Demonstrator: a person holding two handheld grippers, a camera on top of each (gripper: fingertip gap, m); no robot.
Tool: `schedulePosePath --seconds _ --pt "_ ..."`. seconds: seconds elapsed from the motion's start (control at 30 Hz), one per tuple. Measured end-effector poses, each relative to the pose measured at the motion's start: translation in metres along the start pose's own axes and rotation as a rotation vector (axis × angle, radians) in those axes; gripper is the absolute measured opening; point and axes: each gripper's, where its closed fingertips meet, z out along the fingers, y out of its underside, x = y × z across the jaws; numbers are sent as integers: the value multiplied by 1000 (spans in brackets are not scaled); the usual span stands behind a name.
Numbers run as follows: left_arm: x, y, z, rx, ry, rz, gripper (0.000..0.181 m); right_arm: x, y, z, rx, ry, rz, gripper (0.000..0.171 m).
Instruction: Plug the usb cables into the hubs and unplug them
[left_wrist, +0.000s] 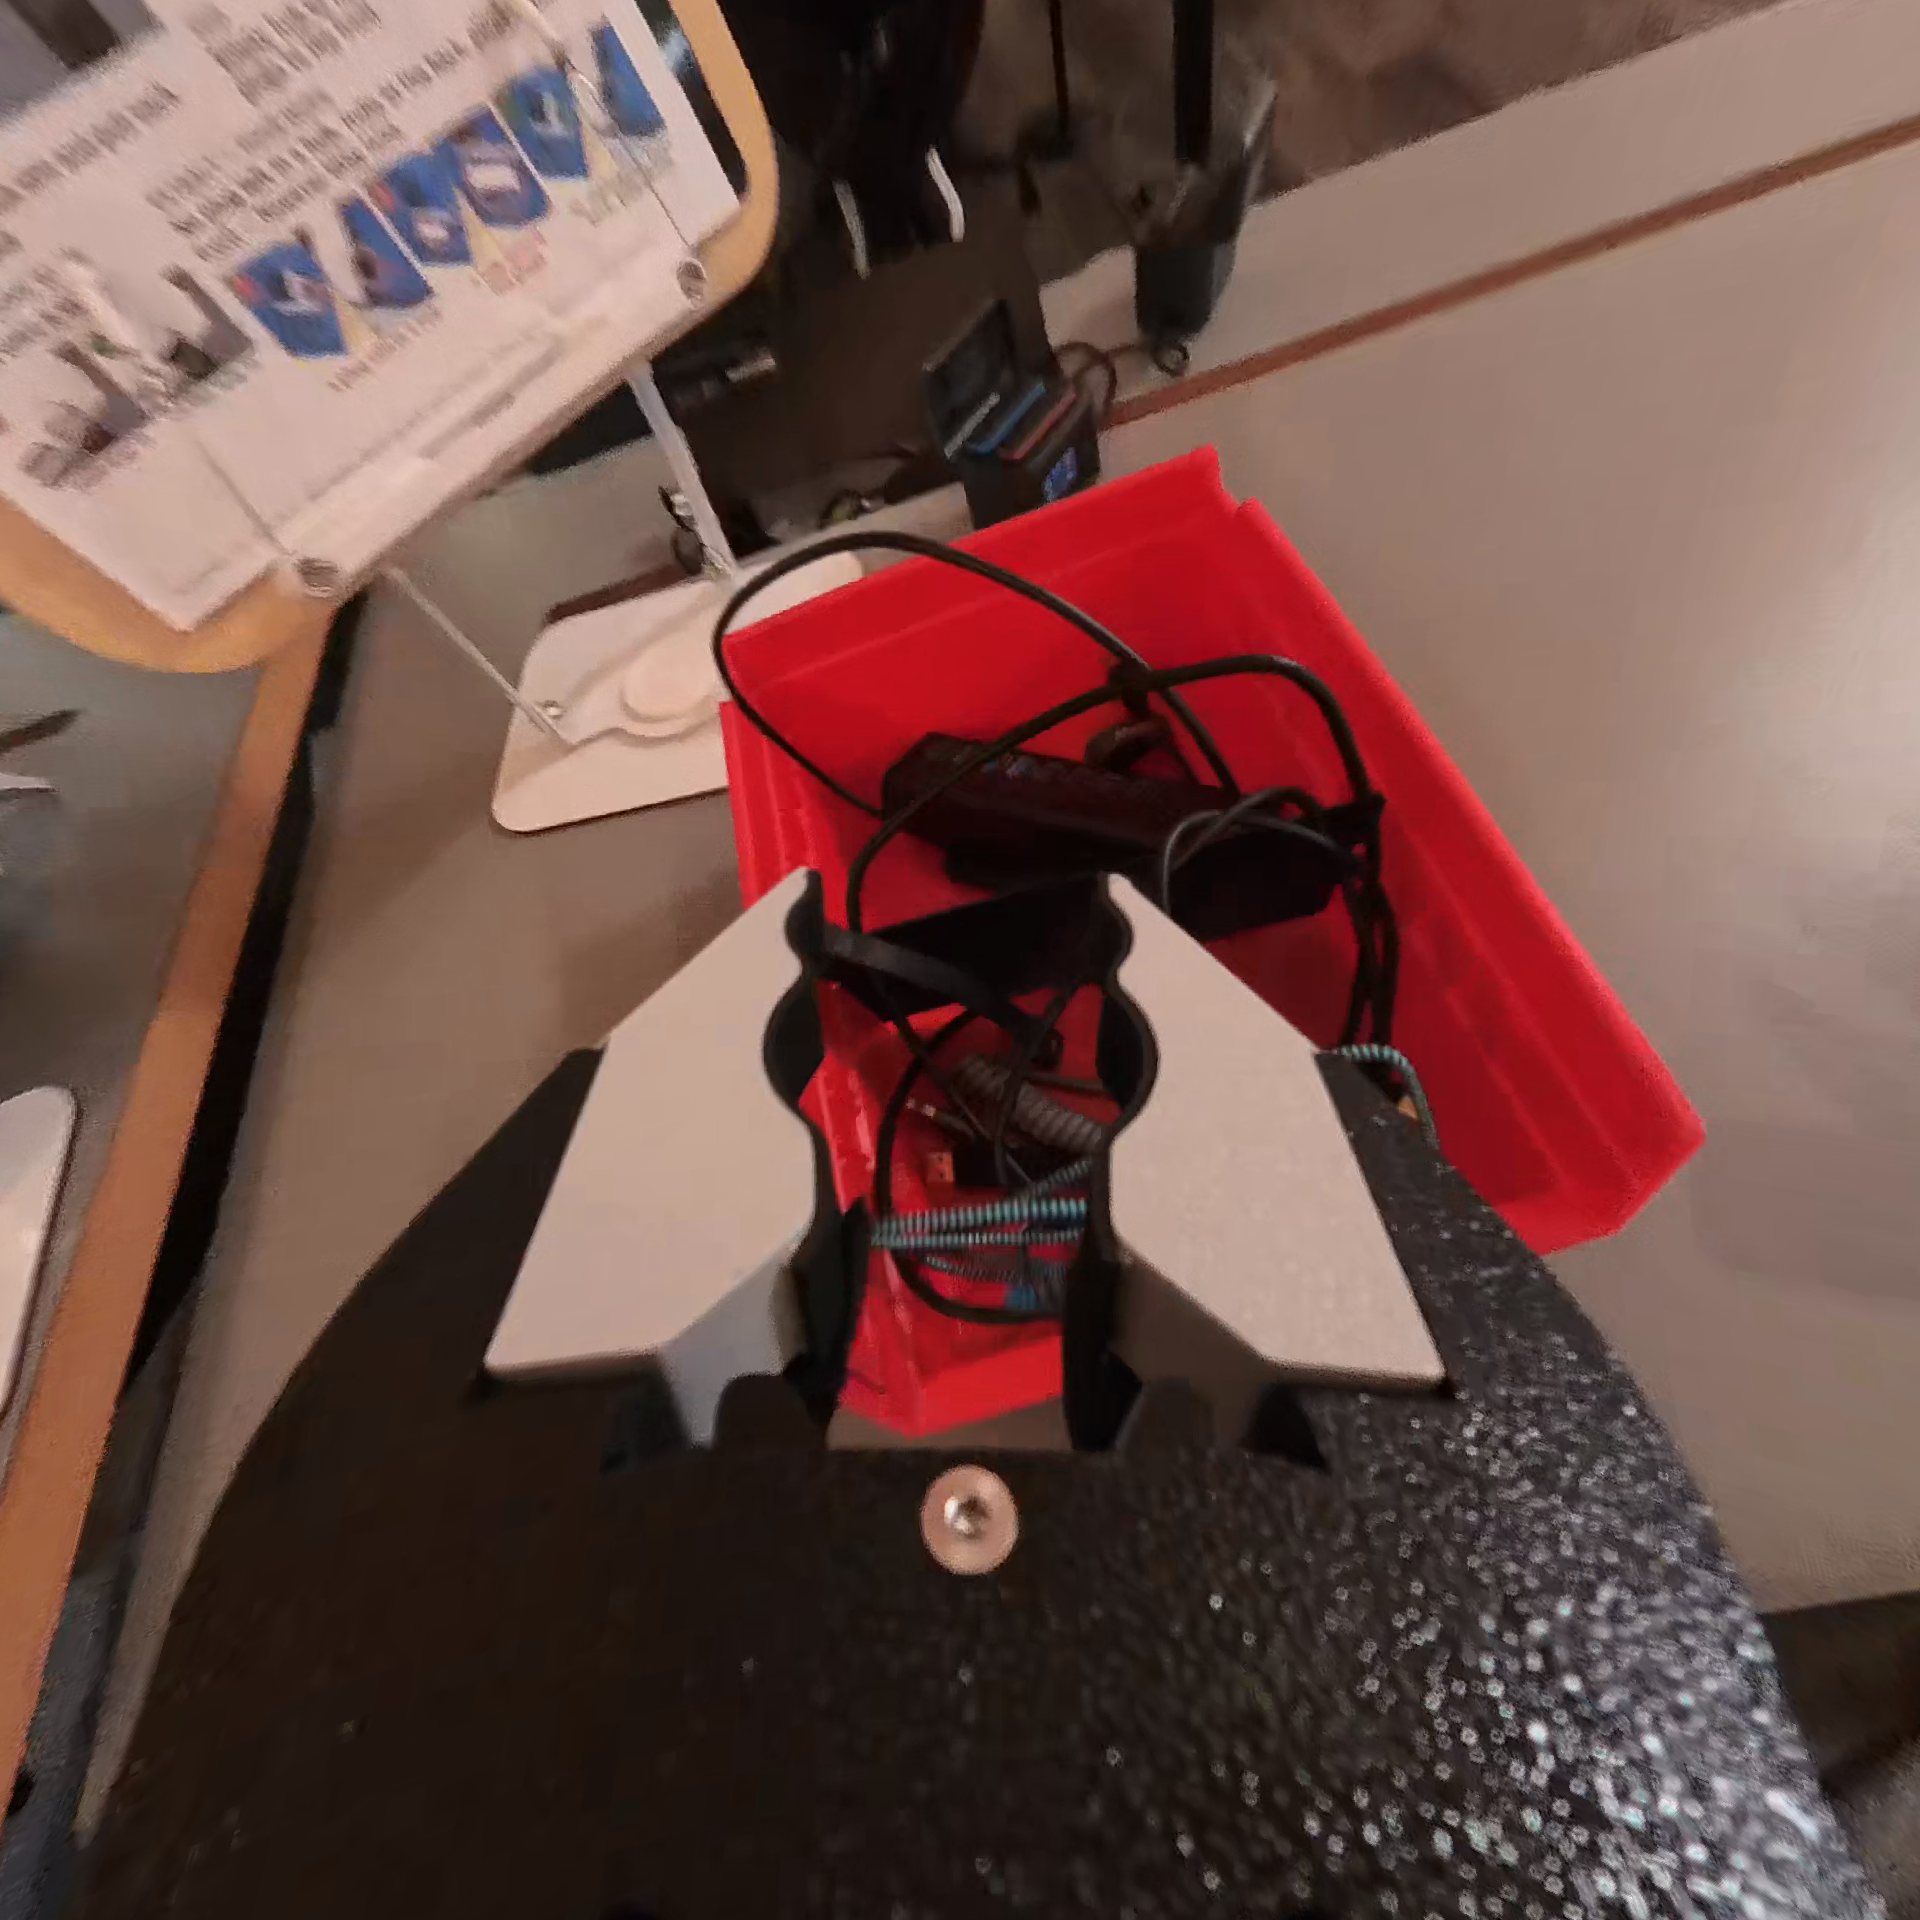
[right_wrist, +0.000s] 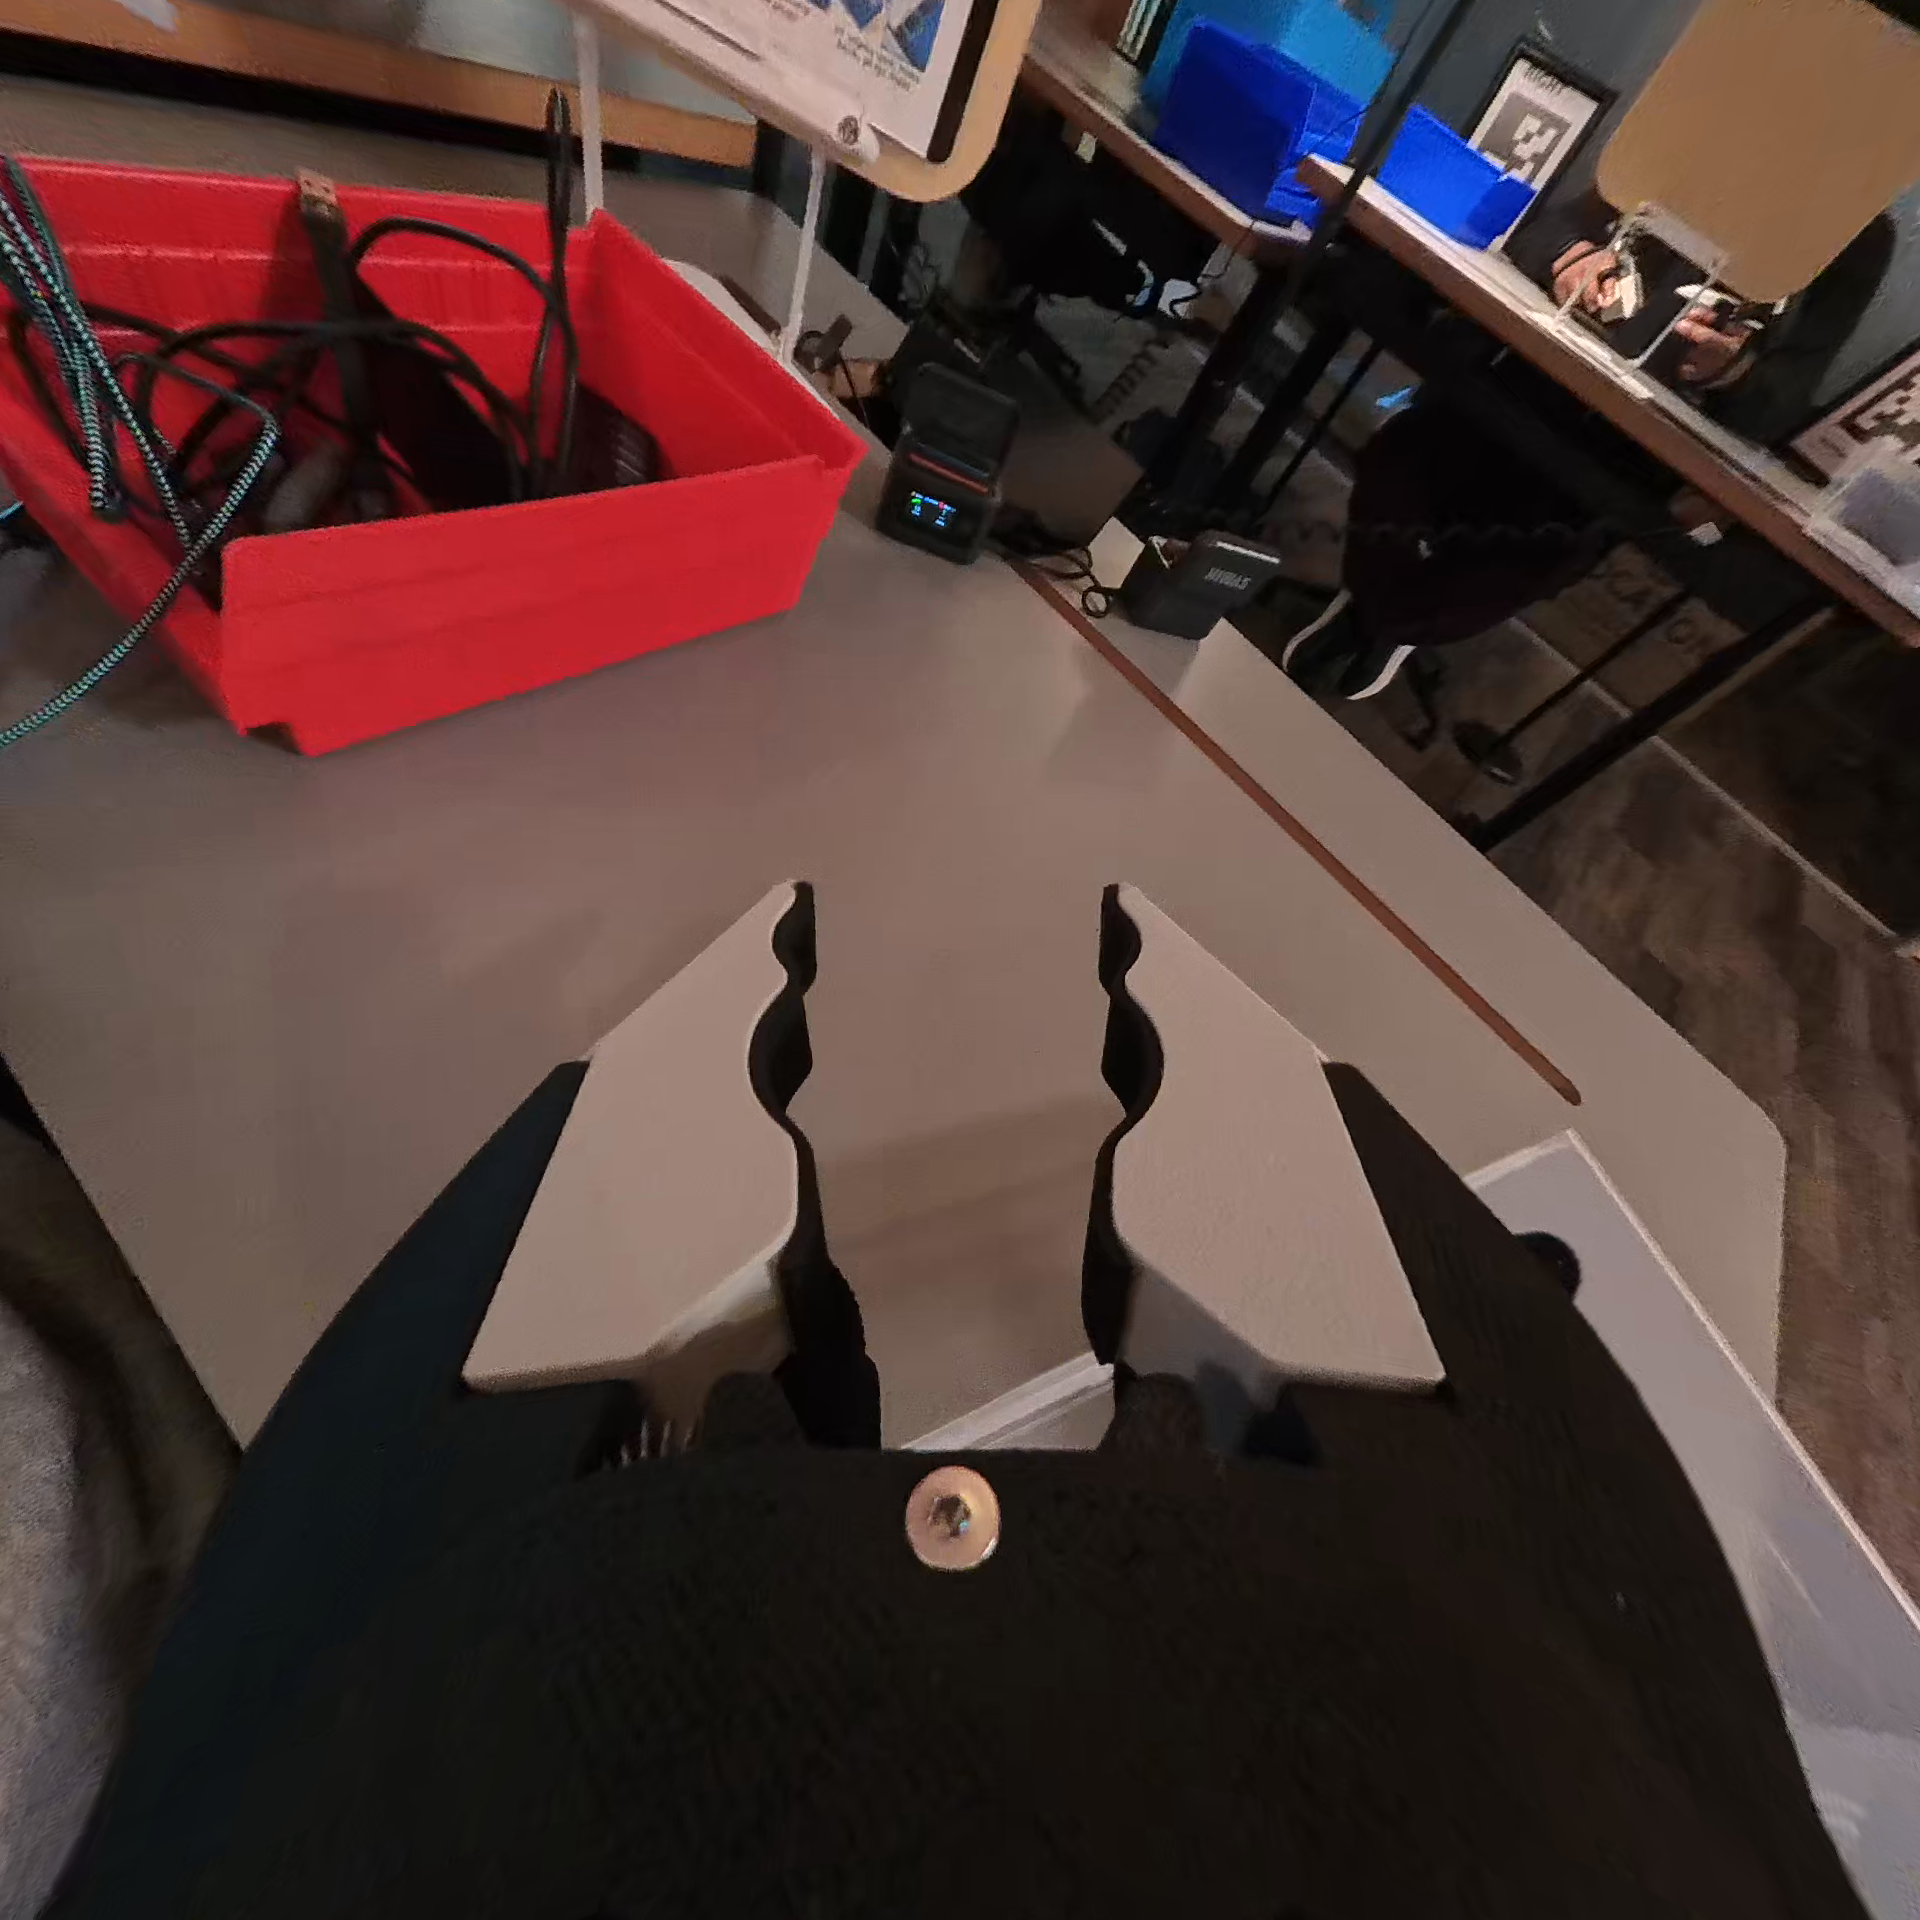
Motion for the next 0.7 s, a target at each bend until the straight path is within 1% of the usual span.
schedulePosePath --seconds 0.07,0.13,0.2,0.27,0.33,0.43,0.57,0.63,0.7 --pt "4 -8 23 -32 81 -7 49 2 1 1 1 1 7 54" --pt "0 -12 47 -85 126 -50 49 6 2 -1 7 8 22 54" --pt "-9 -4 75 -198 168 -134 50 10 3 -2 8 11 34 54" --pt "-6 5 101 -298 271 -254 50 13 5 -4 9 18 41 53" --pt "-3 13 120 -378 332 -320 49 17 6 -5 8 25 47 53" --pt "-12 31 141 -495 268 -254 42 22 9 -6 4 32 54 53" --pt "-9 41 154 -608 248 -234 42 27 14 -5 -3 35 76 53" --pt "-11 40 161 -633 222 -243 47 28 15 -4 -5 33 82 53" --pt "-6 32 173 -602 236 -296 61 28 15 -4 -9 33 81 53"
